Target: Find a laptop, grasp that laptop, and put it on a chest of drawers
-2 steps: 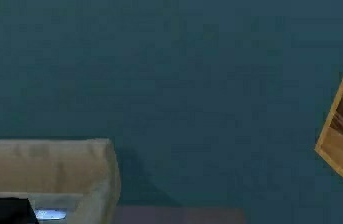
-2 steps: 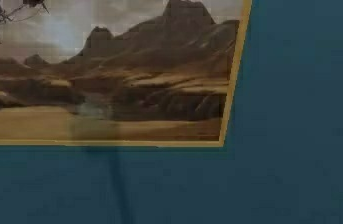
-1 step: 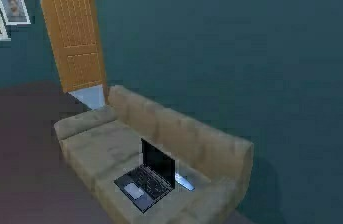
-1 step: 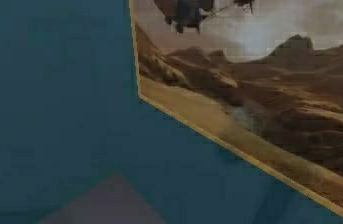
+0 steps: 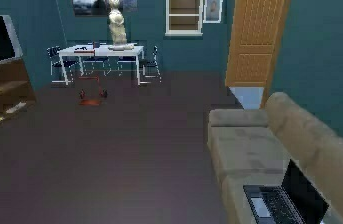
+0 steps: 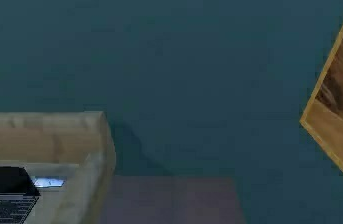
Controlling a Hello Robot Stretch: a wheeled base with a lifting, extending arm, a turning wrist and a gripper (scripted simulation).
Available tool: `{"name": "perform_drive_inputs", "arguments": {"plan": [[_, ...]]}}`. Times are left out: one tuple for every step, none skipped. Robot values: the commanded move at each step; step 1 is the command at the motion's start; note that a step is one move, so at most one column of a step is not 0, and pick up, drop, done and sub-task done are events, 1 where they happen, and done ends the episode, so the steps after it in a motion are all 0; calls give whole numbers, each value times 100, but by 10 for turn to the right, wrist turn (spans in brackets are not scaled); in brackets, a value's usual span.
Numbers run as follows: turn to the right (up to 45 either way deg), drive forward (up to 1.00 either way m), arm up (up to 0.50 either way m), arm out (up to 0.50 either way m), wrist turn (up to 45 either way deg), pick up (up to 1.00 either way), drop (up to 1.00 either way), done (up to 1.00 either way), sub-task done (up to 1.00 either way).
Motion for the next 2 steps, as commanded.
{"name": "perform_drive_inputs", "arguments": {"plan": [[-450, 0, 0, 0, 0, 0, 0, 0, 0], [-90, 0, 0, 0, 0, 0, 0, 0, 0]]}}
